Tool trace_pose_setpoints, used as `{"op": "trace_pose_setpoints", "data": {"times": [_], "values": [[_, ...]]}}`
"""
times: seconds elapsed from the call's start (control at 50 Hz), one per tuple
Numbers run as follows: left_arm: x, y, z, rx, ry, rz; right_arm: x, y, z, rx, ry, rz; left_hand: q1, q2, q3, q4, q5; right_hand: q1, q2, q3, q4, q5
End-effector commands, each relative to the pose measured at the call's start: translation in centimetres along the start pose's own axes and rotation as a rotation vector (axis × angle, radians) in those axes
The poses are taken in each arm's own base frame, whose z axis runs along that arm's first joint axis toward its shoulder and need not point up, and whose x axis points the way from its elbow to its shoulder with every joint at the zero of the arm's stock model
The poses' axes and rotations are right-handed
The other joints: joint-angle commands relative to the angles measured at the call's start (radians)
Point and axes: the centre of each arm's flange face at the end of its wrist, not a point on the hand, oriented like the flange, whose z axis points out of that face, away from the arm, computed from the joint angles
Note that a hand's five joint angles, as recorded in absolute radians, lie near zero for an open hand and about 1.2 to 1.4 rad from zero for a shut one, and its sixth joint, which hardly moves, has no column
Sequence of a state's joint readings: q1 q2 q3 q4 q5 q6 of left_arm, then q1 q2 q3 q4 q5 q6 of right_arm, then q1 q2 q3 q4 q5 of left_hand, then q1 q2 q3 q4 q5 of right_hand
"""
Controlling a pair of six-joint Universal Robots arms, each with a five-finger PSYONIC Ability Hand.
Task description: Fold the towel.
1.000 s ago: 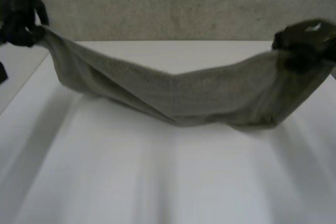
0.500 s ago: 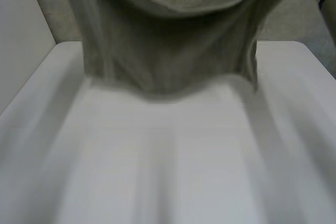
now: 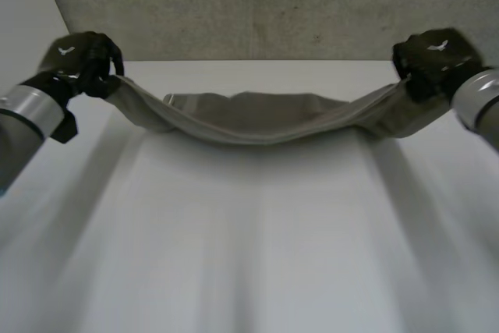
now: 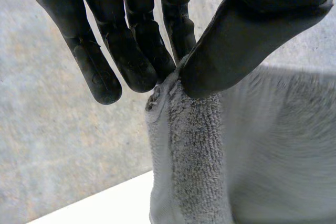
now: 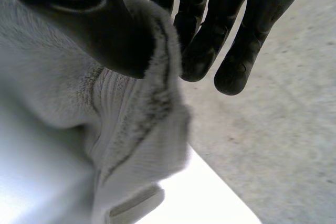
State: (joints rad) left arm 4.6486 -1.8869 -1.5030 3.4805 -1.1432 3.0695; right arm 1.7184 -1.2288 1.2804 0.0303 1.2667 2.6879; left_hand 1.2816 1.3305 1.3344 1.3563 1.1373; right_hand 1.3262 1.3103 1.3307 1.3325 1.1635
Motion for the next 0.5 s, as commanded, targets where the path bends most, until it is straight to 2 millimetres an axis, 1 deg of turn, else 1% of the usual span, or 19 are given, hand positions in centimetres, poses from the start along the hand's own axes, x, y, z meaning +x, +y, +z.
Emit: {"op": "trace_pose_setpoints", "data": {"times": [0.02,0.04,0.08,0.14,0.16,0.18,0.2,0.22,0.24,0.26,0.32,0.34,0.36,0.38,0.4,0.42,0.44,0.48,0.5], "values": [[-1.3,-5.4,-3.1,0.11,-0.027,0.066,3.9,-5.2,-4.8,0.066,0.031,-0.016,0.115,0.066,0.062,0.04,0.084,0.07,0.086,0.066,0.064,0.058],[-1.5,-6.1,-3.7,0.125,-0.031,0.078,3.9,-5.2,-4.8,0.066,0.031,-0.016,0.115,0.066,0.062,0.04,0.084,0.07,0.086,0.066,0.064,0.058],[-1.6,-6.3,-4.0,0.128,-0.03,0.083,5.1,-4.9,-5.3,0.047,0.01,-0.003,0.115,0.066,0.062,0.04,0.084,0.07,0.086,0.066,0.064,0.058],[-1.3,-5.9,-4.4,0.113,-0.006,0.079,5.2,-4.2,-5.3,0.024,-0.012,0.013,0.115,0.066,0.062,0.04,0.084,0.07,0.086,0.066,0.064,0.058],[-1.3,-5.9,-4.4,0.112,-0.006,0.079,5.1,-3.4,-5.1,-0.004,-0.031,0.031,0.115,0.066,0.062,0.04,0.084,0.07,0.086,0.066,0.064,0.058],[-1.2,-5.2,-4.4,0.093,0.004,0.068,4.6,-2.3,-4.5,-0.034,-0.055,0.043,0.115,0.066,0.062,0.04,0.084,0.07,0.086,0.066,0.064,0.058],[-1.1,-4.2,-4.3,0.067,0.01,0.052,4.6,-2.3,-4.4,-0.035,-0.055,0.043,0.115,0.066,0.062,0.04,0.084,0.07,0.086,0.066,0.064,0.058],[-1.0,-4.2,-4.3,0.067,0.01,0.052,4.2,-1.3,-3.8,-0.063,-0.076,0.055,0.115,0.066,0.062,0.04,0.084,0.07,0.086,0.066,0.064,0.058],[-1.1,-3.0,-4.0,0.036,0.015,0.032,3.6,-0.4,-3.2,-0.087,-0.098,0.053,0.115,0.066,0.062,0.04,0.084,0.07,0.086,0.066,0.064,0.058],[-1.0,-1.8,-3.7,0.006,0.022,0.013,3.6,-0.4,-3.2,-0.088,-0.098,0.053,0.115,0.066,0.062,0.04,0.084,0.07,0.086,0.066,0.064,0.058],[-0.6,-0.9,-3.4,-0.017,0.032,-0.001,2.7,1.2,-2.2,-0.131,-0.123,0.012,0.115,0.066,0.062,0.04,0.084,0.07,0.086,0.066,0.064,0.058],[-0.4,0.0,-3.1,-0.039,0.041,-0.013,2.3,2.1,-1.8,-0.16,-0.125,-0.013,0.115,0.066,0.062,0.04,0.084,0.07,0.086,0.066,0.064,0.058],[-0.5,0.8,-2.8,-0.055,0.042,-0.015,2.3,2.1,-1.8,-0.16,-0.125,-0.013,0.115,0.066,0.062,0.04,0.084,0.07,0.086,0.066,0.064,0.058],[-0.5,0.8,-2.8,-0.055,0.042,-0.015,1.9,3.0,-1.3,-0.187,-0.127,-0.038,0.115,0.066,0.062,0.04,0.084,0.07,0.086,0.066,0.064,0.058],[-0.7,1.6,-2.4,-0.076,0.043,-0.006,1.5,3.8,-0.7,-0.212,-0.126,-0.061,0.115,0.066,0.062,0.04,0.084,0.07,0.086,0.066,0.064,0.058],[-1.0,2.4,-2.0,-0.095,0.043,0.013,1.5,3.8,-0.7,-0.212,-0.126,-0.062,0.115,0.066,0.062,0.04,0.084,0.07,0.086,0.066,0.064,0.058],[-1.0,2.4,-2.0,-0.095,0.043,0.013,1.3,4.3,-0.2,-0.231,-0.122,-0.082,0.115,0.066,0.062,0.04,0.084,0.07,0.086,0.066,0.064,0.058],[-1.3,4.0,-1.3,-0.141,0.041,0.056,1.0,4.8,0.2,-0.244,-0.123,-0.093,0.115,0.066,0.062,0.04,0.084,0.07,0.086,0.066,0.064,0.058],[-1.3,4.0,-1.3,-0.141,0.041,0.056,0.9,5.4,0.7,-0.256,-0.117,-0.098,0.115,0.066,0.062,0.04,0.084,0.07,0.086,0.066,0.064,0.058]]}}
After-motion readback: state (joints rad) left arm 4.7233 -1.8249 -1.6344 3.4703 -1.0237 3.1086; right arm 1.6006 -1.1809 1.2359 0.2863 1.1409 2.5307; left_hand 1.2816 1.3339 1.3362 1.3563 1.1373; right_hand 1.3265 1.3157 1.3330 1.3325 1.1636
